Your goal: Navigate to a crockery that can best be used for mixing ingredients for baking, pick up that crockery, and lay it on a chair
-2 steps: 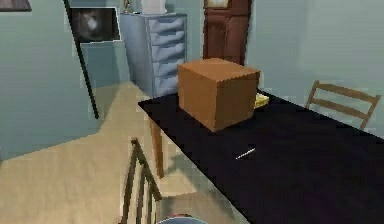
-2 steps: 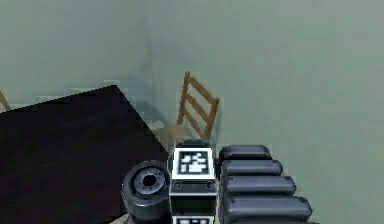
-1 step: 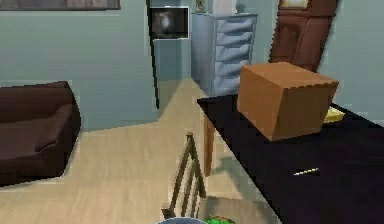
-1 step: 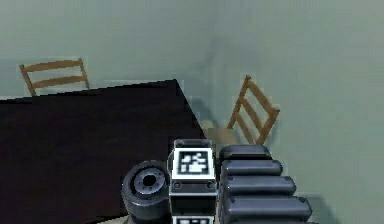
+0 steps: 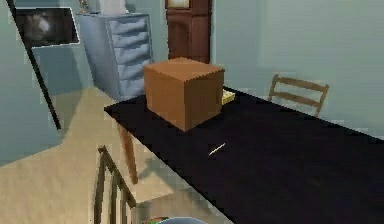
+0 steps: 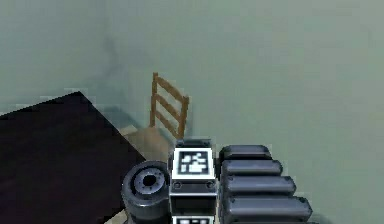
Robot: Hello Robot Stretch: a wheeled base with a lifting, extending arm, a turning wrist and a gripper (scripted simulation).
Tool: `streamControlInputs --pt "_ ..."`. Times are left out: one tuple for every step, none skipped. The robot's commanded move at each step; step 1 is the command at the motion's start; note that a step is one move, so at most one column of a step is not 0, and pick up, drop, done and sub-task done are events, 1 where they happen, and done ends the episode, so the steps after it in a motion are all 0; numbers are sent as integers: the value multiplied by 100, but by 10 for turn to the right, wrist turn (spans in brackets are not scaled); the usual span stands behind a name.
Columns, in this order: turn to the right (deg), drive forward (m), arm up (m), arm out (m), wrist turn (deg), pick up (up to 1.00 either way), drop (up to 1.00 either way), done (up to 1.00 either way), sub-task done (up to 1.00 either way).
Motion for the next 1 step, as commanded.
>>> streamControlInputs --pt "0 20 0 0 0 0 0 0 0"
